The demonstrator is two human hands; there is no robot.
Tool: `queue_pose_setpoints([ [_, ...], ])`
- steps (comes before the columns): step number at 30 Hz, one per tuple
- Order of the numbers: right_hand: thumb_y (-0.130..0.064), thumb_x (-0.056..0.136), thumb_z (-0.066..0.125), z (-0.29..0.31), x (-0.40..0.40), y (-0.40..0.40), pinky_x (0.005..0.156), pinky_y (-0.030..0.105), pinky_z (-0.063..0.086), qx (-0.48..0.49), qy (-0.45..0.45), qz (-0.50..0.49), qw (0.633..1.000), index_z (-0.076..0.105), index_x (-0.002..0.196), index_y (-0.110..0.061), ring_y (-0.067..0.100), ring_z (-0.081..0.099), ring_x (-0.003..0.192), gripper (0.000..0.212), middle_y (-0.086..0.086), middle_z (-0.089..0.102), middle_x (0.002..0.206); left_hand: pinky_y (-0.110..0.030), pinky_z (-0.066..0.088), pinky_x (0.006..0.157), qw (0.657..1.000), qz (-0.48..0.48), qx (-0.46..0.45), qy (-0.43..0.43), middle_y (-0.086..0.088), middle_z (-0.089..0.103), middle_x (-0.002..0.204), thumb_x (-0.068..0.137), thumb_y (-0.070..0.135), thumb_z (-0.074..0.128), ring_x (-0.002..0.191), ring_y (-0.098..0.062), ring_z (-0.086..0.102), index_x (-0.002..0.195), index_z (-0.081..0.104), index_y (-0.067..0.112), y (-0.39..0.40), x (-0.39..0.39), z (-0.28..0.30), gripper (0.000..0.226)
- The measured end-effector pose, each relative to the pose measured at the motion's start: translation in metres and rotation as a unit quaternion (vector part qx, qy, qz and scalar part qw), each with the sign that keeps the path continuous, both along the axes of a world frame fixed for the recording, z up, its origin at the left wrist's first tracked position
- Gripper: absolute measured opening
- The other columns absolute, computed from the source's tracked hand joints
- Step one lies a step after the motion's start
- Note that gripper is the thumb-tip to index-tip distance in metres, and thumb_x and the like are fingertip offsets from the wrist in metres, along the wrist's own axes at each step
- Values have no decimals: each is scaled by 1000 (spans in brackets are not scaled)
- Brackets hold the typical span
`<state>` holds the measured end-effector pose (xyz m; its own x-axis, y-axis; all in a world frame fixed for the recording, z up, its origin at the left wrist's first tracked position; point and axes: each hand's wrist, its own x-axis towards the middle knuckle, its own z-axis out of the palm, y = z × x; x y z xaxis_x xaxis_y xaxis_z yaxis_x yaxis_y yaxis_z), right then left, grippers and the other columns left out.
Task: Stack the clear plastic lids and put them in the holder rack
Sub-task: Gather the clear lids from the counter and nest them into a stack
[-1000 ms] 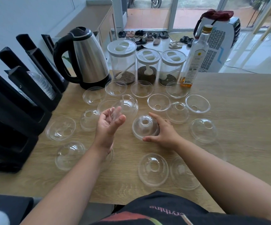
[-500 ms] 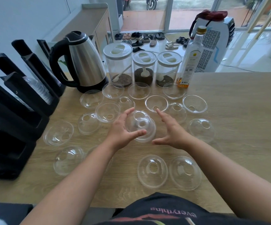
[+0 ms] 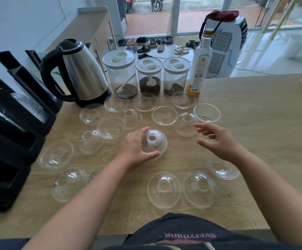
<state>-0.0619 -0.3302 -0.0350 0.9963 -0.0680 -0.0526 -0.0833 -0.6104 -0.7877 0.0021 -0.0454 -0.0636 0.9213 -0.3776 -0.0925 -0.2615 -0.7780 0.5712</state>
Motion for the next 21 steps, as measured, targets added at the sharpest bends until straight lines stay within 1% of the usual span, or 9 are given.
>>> queue_pose_setpoints([
  [2,-24,81,75,6,-9,-9,101,38,45,-23,41,23,999,54,124,-40,6,55,108,50,-14,61,113,-42,31,114,1000,-4,24,-8,5,43,150,67,61,78,139,-19,34,150,32,27,-2,1,2,101],
  [4,-31,76,79,15,-18,-17,108,36,37,-76,99,76,989,51,127,-45,8,47,122,59,-16,54,126,-43,30,115,999,-8,43,-12,6,41,151,66,64,76,140,-18,32,151,30,28,-3,2,3,103],
  [6,-40,69,83,24,-25,-22,114,34,25,-135,163,127,969,46,132,-50,10,27,137,74,-17,39,142,-45,28,117,999,-6,40,-3,5,36,154,64,67,75,142,-19,28,153,24,30,-1,1,6,109],
  [7,-45,64,84,27,-29,-22,115,37,19,-158,188,143,959,41,135,-52,12,17,142,83,-17,29,149,-47,27,117,1000,-3,28,4,5,34,156,61,69,75,144,-20,26,154,21,31,0,0,9,114],
  [10,-50,55,87,34,-35,-21,116,42,12,-214,230,167,934,27,141,-57,15,-3,146,105,-18,4,157,-47,23,118,999,-7,-40,-16,7,28,157,57,73,72,144,-20,22,155,17,34,1,-11,22,119],
  [13,-46,54,89,30,-37,-17,116,46,14,-291,250,182,906,15,142,-60,22,-5,147,116,-15,-5,159,-37,24,114,991,-95,-70,-65,22,32,149,61,73,70,139,-14,25,150,26,41,6,-35,36,105],
  [15,-46,54,89,26,-38,-13,116,47,15,-347,243,198,884,8,143,-59,26,-3,147,121,-9,-7,160,-33,28,114,983,-174,-51,-44,33,32,140,62,71,73,134,-4,29,147,31,45,12,-53,38,99],
  [17,-46,54,88,23,-39,-8,116,46,16,-384,233,212,868,4,144,-57,27,-1,147,124,-5,-8,160,-28,28,114,975,-223,-9,-9,32,34,139,61,72,75,133,2,29,147,30,47,17,-68,29,100],
  [21,-46,56,87,26,-39,-1,114,44,21,-455,218,227,833,7,147,-51,29,5,145,121,2,0,159,-25,24,115,971,-239,26,14,23,31,148,59,73,75,136,0,26,149,23,48,20,-82,0,107],
])
